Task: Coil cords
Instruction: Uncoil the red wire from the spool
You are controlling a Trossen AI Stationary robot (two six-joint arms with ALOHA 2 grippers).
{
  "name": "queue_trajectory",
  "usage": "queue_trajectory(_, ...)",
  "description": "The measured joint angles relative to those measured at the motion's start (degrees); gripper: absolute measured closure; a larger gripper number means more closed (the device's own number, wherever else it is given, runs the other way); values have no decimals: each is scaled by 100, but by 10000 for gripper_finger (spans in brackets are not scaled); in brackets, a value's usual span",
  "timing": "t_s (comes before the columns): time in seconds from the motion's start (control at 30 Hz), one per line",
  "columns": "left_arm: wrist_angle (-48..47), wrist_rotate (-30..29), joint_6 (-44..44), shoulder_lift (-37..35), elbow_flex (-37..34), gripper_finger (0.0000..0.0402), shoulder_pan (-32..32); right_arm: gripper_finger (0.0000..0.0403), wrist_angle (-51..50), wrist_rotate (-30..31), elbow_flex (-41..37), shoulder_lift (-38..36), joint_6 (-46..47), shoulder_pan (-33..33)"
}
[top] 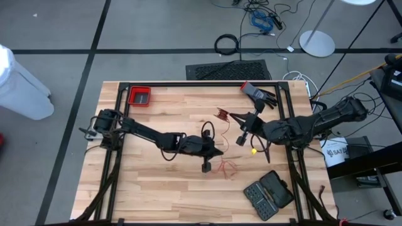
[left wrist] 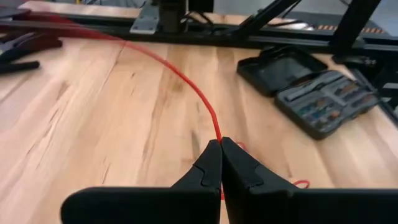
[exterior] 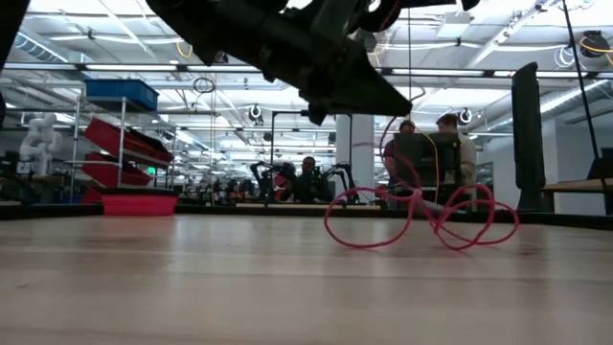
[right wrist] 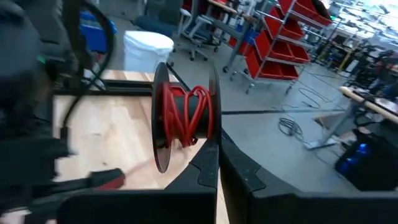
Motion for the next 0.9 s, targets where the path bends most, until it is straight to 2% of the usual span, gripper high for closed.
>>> queue_trajectory(0.5,-828,-211,38,0,-7,400,363,403,74,-34,0,-548,15,596)
queue_trajectory(0.9,-1371,-551,57,0,-11,400,521,403,225,-35,0,-647,-16,877)
